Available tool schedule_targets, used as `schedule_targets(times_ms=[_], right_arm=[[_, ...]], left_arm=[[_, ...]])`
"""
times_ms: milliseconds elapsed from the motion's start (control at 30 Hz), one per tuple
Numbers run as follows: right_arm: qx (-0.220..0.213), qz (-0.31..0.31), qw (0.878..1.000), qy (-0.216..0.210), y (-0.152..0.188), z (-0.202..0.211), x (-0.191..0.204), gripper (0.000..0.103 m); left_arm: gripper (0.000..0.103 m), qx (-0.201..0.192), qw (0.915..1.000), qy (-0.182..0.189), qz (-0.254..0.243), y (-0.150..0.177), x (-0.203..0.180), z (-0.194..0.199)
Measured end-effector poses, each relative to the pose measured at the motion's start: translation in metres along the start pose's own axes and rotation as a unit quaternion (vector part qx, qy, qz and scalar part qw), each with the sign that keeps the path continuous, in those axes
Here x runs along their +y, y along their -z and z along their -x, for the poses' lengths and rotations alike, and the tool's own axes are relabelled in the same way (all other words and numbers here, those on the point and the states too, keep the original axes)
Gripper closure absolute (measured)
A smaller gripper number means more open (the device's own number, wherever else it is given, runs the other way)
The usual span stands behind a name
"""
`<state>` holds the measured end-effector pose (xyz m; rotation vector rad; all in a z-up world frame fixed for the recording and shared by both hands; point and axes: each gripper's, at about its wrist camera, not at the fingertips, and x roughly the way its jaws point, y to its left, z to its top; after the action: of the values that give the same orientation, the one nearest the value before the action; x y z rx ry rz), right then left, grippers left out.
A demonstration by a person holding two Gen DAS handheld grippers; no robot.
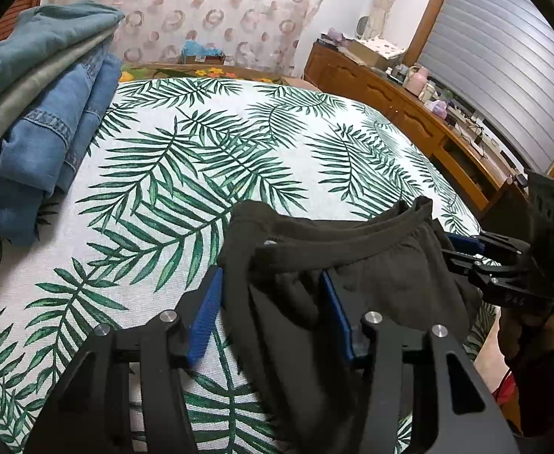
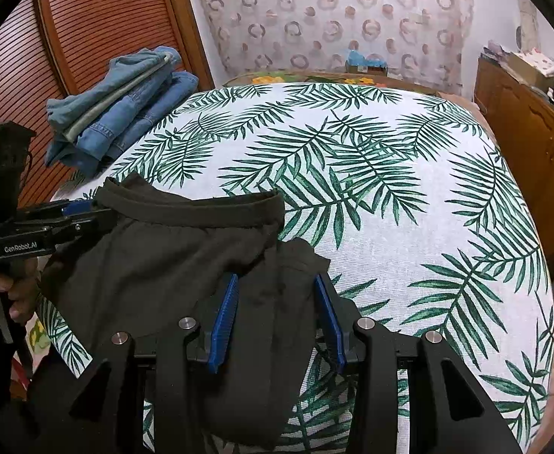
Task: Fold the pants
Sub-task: 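Grasp the folded black garment's edge with both grippers, then lift the black garment with both grippers and carry it toward the jeans stack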
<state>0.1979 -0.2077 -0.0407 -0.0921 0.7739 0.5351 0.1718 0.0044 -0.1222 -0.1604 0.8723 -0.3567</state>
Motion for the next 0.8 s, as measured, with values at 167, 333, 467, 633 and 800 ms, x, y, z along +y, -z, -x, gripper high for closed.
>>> schedule_targets(times_ms=[167, 333, 467, 633, 800], right_arm=[[0.004, 0.013, 1.000, -0.009, 0.001, 0.000, 0.005, 0.075], [0.000, 0.024, 1.000, -0.014, 0.001, 0.001, 0.011, 0.091], [-0.011, 0.024, 1.000, -0.016, 0.003, 0.005, 0.013, 0.093], [-0.035, 0.020, 0.999, -0.023, 0.004, 0.020, 0.013, 0.094], [-0.058, 0.023, 0.998, -0.026, 0.004, 0.036, 0.016, 0.094]], left_arm=[[0.071, 0.005, 0.9998, 0.018, 0.005, 0.001, 0.001, -0.001], [0.085, -0.017, 0.9997, 0.014, -0.014, 0.004, -0.009, 0.008], [0.086, -0.038, 0.9989, 0.007, -0.027, 0.006, -0.015, 0.018], [0.086, -0.064, 0.9972, 0.005, -0.037, 0.007, -0.022, 0.036], [0.086, -0.086, 0.9953, 0.006, -0.045, 0.003, -0.031, 0.054]])
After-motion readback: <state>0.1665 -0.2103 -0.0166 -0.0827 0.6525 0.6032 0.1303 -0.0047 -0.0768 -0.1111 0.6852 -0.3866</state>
